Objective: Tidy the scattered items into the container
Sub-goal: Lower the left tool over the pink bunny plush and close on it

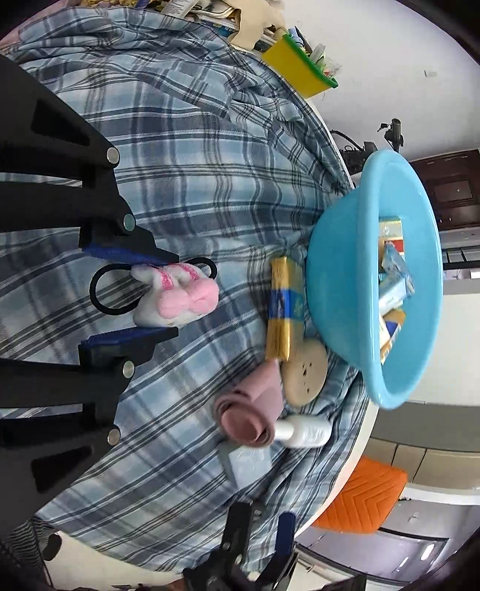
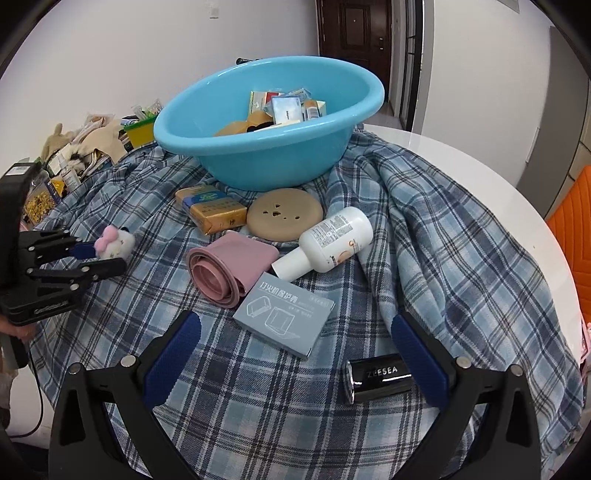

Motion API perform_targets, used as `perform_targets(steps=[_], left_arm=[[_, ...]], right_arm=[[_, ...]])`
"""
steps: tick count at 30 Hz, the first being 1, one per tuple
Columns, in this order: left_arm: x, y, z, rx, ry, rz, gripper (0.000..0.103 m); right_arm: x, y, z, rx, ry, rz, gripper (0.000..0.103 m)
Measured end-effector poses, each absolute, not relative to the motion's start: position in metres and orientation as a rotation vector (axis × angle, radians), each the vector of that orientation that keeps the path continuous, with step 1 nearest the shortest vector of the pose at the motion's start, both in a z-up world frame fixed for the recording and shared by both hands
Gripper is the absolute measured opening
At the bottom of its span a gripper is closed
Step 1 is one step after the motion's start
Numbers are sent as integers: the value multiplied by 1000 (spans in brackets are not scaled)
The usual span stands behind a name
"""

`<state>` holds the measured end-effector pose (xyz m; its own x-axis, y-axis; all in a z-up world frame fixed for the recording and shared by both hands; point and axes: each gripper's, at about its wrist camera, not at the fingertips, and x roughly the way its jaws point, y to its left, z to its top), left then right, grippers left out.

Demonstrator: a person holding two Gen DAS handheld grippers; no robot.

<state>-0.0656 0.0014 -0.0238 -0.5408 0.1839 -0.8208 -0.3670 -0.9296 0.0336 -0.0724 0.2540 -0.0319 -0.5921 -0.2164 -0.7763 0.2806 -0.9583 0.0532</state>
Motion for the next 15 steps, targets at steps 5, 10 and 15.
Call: perform_targets(steps=[5, 10, 15], left_arm=[[-51, 5, -32, -1318, 270, 2458, 40], [-50, 10, -44, -1331, 305, 2503, 59], [-55, 9, -49, -1342, 244, 2493, 61]], right_arm=[[-69, 256, -35, 1250, 111, -2581, 103], [-66, 258, -34, 1248, 109, -2593, 103], [-65, 262, -35, 1256, 114, -2604, 103]])
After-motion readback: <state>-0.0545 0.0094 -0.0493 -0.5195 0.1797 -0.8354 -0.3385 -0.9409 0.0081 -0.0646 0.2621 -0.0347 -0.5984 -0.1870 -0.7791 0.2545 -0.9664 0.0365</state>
